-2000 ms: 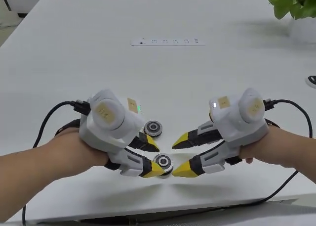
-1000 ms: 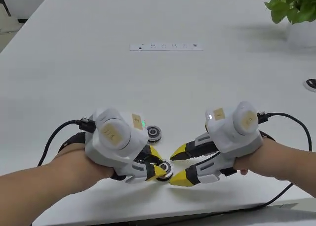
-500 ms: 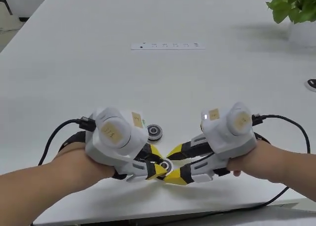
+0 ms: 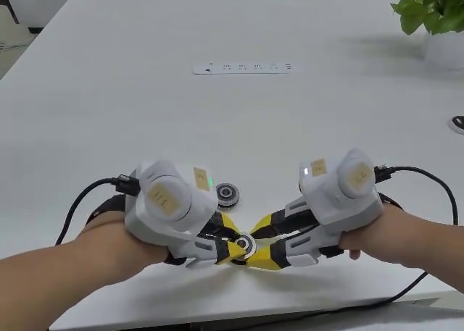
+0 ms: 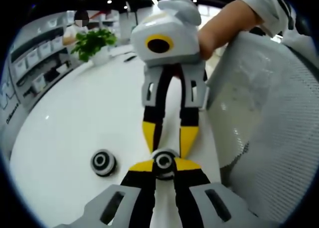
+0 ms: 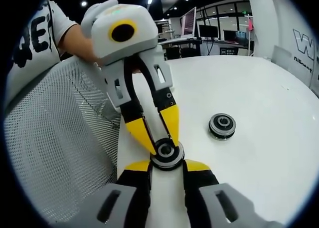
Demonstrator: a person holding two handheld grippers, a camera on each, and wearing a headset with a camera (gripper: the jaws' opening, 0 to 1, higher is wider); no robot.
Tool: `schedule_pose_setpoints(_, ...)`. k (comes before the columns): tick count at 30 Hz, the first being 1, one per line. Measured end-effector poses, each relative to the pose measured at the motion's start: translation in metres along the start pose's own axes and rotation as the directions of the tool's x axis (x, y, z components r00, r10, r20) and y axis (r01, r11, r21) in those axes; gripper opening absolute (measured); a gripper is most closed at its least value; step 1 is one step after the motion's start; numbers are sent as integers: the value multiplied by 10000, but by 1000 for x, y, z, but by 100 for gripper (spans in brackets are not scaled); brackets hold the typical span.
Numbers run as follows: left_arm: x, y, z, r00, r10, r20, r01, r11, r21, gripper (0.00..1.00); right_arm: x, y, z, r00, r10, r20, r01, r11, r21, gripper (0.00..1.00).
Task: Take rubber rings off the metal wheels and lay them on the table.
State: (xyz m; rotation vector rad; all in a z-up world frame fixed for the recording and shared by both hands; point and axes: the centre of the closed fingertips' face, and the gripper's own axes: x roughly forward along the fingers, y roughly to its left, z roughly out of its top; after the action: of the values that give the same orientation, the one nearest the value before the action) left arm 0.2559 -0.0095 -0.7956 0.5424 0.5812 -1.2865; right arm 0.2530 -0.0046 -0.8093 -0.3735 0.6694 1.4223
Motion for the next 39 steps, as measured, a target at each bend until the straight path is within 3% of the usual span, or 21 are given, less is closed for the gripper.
schedule_pose_setpoints(21, 2, 3, -2, 10000, 66, 21, -66, 10000, 53, 14, -6, -3, -7, 9994, -121, -319, 122, 9999, 35, 5)
schedule_pose_setpoints(39, 2, 4, -3, 9999, 164, -6, -164, 9999, 54, 14, -11, -10, -4, 9997, -217, -89, 227, 9902, 1375, 0)
